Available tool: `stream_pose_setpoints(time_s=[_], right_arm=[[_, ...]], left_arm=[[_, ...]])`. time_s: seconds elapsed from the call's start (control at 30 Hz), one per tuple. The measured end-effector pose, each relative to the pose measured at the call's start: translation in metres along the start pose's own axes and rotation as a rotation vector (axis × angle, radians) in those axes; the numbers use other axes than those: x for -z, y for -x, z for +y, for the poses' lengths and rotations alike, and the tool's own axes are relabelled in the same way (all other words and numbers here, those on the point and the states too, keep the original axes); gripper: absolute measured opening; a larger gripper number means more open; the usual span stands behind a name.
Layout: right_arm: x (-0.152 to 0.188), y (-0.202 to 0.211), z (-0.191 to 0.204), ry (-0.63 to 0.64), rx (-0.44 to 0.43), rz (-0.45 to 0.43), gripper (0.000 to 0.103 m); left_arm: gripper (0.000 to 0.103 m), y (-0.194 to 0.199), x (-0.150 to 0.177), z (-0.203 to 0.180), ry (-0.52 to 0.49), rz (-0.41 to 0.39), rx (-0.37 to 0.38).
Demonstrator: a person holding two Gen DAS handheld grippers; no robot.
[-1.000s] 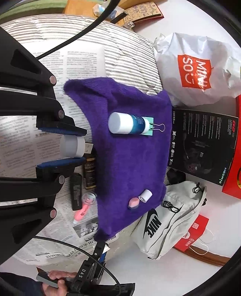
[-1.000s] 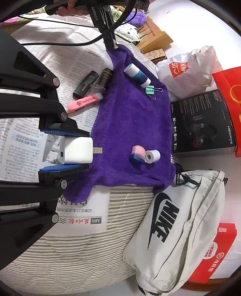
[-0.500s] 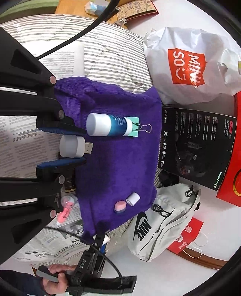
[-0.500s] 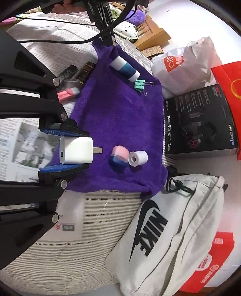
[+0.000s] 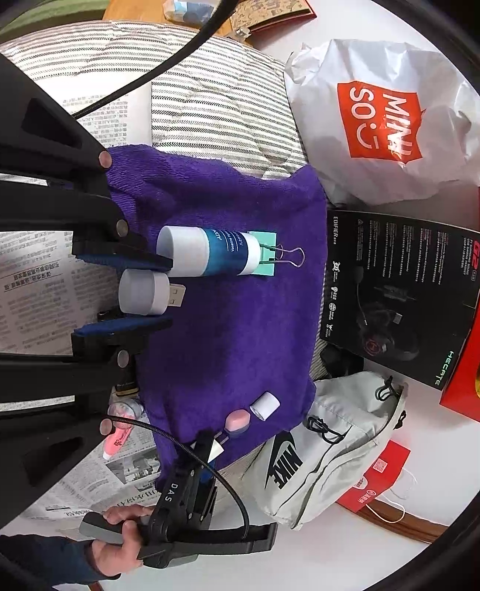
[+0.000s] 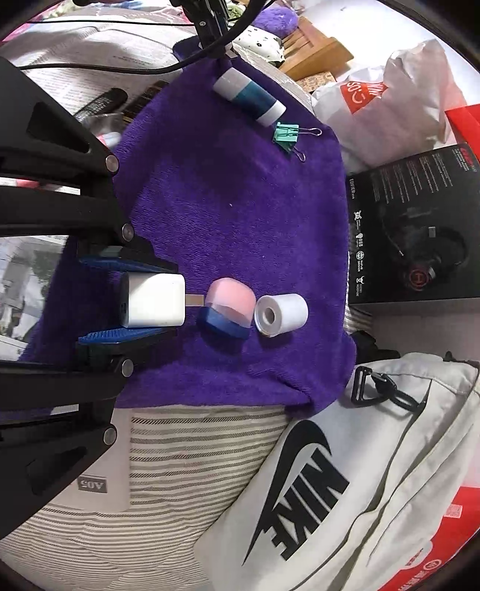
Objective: Organize rigid objects
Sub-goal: 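Set the charger cube on the towel beside the pink container, open right tool, then set the USB light on the towel beside the bottle and open left tool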
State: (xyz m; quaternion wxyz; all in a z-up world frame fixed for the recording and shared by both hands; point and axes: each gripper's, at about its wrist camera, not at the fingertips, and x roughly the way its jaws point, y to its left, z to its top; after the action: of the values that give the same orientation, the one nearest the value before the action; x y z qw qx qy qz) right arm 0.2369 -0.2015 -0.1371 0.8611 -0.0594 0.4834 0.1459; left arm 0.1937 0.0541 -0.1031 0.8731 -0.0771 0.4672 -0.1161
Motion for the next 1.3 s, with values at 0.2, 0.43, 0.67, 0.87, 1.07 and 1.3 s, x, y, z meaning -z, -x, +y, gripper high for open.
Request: stream_pose_setpoints(time_s=[0.2, 0.43, 0.67, 0.87, 1.07, 1.3], right_arm=[[-0.002, -0.007, 0.003, 0.011, 0.006, -0.007, 0.026], [0.0, -0.009, 0.004, 0.043, -0.002, -0.013, 0.029], [0.002, -0.003, 0.007, 0.037, -0.028, 0.002, 0.042], [0.005, 0.02, -0.002, -0.007, -0.036, -0.032, 0.051], [0.012, 0.041, -0.005, -0.004, -0.038, -0.05, 0.052], [0.022, 0.05, -0.007, -0.02, -0.053, -0.054, 0.052]], left_arm=[[0.023, -0.007, -0.001, 0.003, 0.001, 0.011, 0.006], [0.023, -0.013, -0.005, 0.002, -0.001, 0.018, 0.017], [0.023, -0.019, -0.011, 0.002, -0.005, 0.023, 0.032], [0.023, -0.034, -0.022, -0.001, -0.012, 0.039, 0.028], [0.023, -0.056, -0.036, 0.001, -0.002, 0.03, -0.002], [0.023, -0.077, -0.049, -0.001, -0.015, 0.027, -0.054]])
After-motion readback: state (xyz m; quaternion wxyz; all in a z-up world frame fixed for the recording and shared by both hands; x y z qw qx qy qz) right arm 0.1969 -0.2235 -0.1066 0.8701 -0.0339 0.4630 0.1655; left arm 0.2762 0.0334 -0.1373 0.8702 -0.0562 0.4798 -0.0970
